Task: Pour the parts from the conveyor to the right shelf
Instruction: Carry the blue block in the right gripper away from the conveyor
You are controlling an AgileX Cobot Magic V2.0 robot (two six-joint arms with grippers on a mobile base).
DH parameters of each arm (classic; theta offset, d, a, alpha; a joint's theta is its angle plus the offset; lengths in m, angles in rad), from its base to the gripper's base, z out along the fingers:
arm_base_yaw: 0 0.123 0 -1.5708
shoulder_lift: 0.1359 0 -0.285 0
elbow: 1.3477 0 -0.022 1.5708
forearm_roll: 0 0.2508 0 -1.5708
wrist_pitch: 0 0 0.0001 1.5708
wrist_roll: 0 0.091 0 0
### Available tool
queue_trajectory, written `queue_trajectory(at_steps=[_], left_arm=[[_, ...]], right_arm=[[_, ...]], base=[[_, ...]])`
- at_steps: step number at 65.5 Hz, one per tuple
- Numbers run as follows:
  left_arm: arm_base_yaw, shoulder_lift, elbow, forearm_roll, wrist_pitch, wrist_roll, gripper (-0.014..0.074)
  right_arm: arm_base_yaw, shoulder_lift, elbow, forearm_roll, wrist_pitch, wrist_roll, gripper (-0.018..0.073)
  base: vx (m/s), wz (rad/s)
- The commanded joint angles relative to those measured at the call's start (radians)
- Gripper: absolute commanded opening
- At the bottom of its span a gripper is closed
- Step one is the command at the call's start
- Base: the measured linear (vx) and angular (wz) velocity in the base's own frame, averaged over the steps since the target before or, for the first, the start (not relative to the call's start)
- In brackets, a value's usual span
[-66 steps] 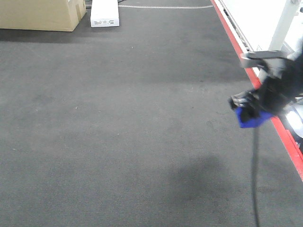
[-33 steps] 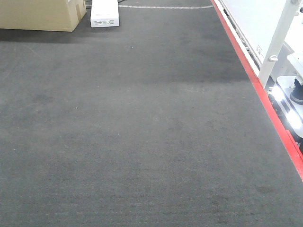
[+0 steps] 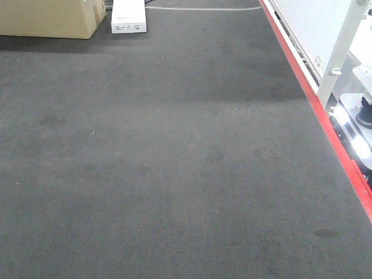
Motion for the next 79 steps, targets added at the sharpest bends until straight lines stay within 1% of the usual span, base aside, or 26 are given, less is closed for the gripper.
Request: queue_trajectory(at_steps=[1,79], left_arm=[[-0.005,-0.012,-0.02,-0.007,-0.073,-0.008,-0.0006],[-0.005,-0.012,-0.02,-0.007,-0.073,-0.008,-0.0006]], right_arm=[[-0.004,0.036,-0.025,-0.021,-0.105,-0.016,-0.0005],[-0.004,0.037,-0.025,-0.019,-0.099,-0.016,-0.0005]], base=[[0.0,0.0],[0.0,0.0]])
